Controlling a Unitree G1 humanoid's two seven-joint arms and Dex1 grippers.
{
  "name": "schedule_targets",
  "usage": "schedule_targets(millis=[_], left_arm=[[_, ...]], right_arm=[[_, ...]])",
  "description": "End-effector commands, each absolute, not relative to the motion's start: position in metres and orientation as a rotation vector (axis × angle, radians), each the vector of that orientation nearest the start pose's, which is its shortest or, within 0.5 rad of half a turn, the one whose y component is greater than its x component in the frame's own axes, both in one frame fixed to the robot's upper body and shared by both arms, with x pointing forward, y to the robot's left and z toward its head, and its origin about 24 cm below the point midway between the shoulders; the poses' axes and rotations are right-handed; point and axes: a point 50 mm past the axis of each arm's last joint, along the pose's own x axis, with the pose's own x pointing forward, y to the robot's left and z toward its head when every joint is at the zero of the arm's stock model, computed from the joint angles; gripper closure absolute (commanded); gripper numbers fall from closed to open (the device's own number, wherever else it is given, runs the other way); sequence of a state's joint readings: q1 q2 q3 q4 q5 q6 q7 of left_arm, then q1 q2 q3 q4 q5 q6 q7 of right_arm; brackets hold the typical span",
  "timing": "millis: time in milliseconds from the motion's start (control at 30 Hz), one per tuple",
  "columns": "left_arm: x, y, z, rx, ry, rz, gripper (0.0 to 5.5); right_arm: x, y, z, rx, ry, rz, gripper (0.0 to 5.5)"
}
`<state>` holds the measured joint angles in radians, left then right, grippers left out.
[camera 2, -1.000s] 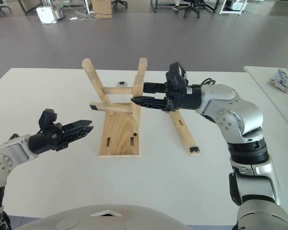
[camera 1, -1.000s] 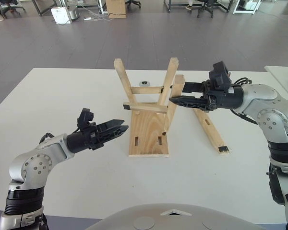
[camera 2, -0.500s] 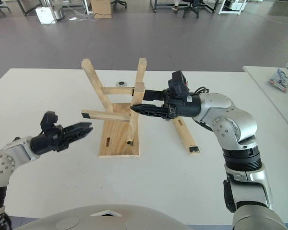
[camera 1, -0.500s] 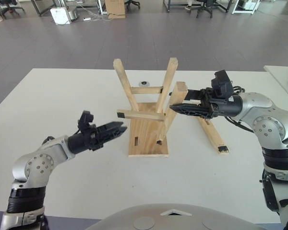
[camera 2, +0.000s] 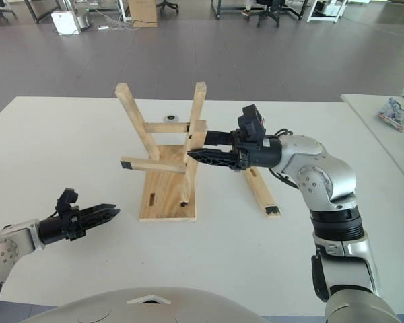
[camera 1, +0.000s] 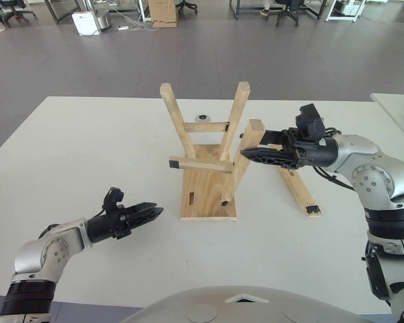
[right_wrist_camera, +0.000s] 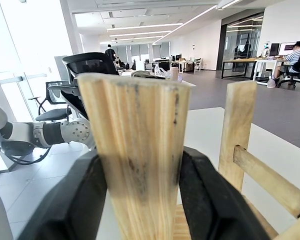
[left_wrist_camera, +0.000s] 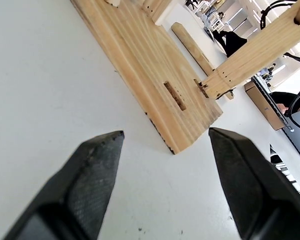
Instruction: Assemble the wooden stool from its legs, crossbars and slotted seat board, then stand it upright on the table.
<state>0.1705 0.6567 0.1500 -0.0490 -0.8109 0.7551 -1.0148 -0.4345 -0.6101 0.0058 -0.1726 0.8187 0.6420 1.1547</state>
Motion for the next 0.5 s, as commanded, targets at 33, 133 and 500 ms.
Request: schedule_targets(millis=[33,133,500], left_arm=[[0.183,0.244,0.036,-0.530,0.607,-0.869,2.37],[0.184,0.242,0.035,-0.526,0.599,-0.868,2.37],[0.183,0.242,0.031,-0.559,0.570,-0.840,2.37]], right_arm=[[0.271,-0.155,0.183,0.113,0.024,1.489,3.46],[0.274,-0.155,0.181,0.110,0.035,1.490,3.46],[0.284,-0.150,0.165,0.051,0.111,1.524,3.46]])
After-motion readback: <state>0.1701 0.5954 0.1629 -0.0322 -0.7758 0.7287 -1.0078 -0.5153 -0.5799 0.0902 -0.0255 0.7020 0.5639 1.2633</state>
